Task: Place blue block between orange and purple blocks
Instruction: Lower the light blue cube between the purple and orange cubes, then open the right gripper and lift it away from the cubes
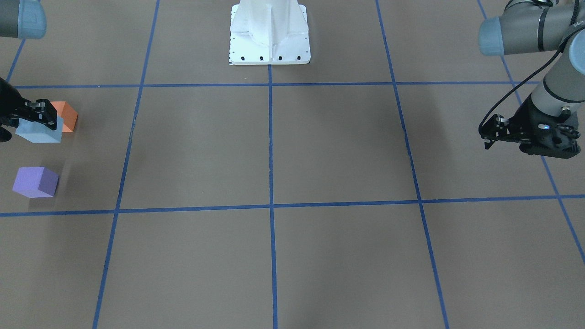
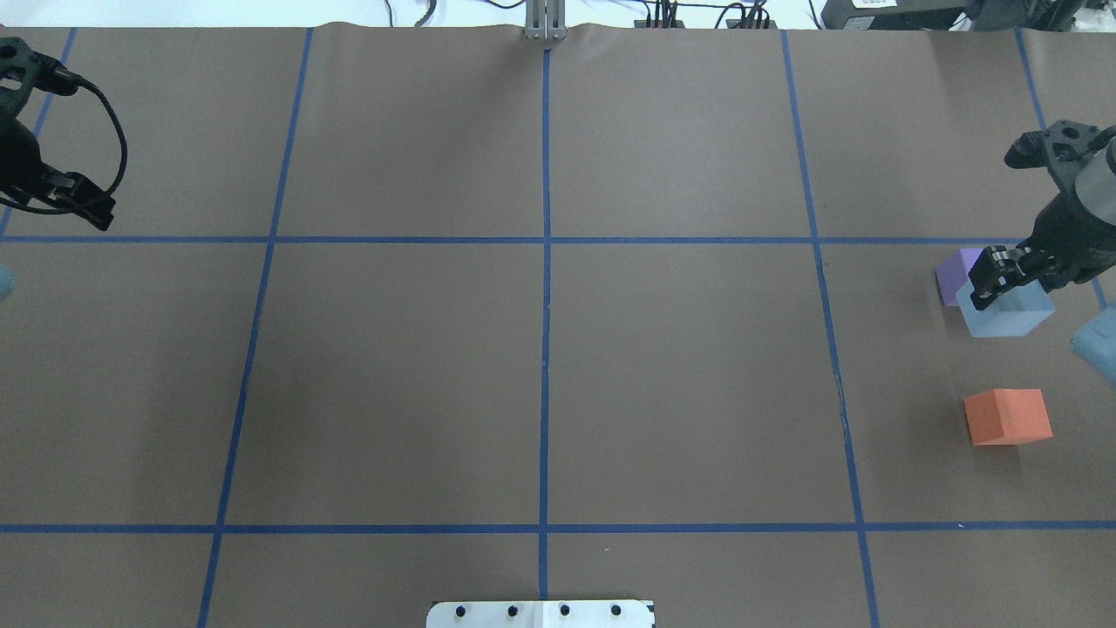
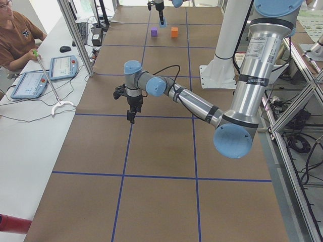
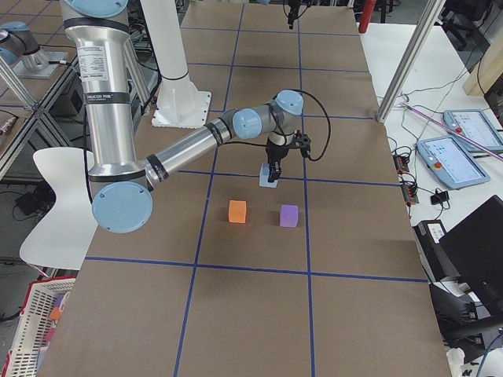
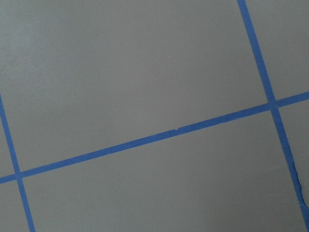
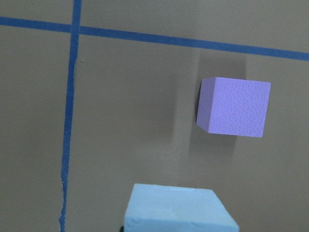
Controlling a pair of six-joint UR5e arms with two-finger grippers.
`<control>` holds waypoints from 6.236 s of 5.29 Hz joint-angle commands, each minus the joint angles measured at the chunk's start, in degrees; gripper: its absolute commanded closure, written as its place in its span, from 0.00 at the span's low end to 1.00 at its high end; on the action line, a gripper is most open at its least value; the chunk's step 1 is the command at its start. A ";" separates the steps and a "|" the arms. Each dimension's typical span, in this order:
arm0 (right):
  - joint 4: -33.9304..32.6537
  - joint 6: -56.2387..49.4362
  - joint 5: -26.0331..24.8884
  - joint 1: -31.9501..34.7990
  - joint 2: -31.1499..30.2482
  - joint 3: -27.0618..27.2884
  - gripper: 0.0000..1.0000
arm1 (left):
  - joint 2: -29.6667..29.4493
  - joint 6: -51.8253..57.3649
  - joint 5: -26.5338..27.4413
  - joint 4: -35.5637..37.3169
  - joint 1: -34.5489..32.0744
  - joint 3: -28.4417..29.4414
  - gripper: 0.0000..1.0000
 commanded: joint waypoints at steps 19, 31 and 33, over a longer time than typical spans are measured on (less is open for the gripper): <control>18.28 6.16 -1.71 -4.43 -2.82 -14.01 0.74 | -0.18 -0.02 0.09 0.00 0.18 -0.09 0.00; 16.08 -26.88 7.77 28.68 -10.00 -14.71 0.00 | 7.19 27.49 -8.25 0.00 -19.81 5.92 0.00; 16.52 -26.28 6.91 28.70 -12.73 -13.84 0.00 | 11.59 26.97 -11.16 -3.84 -23.81 10.61 0.00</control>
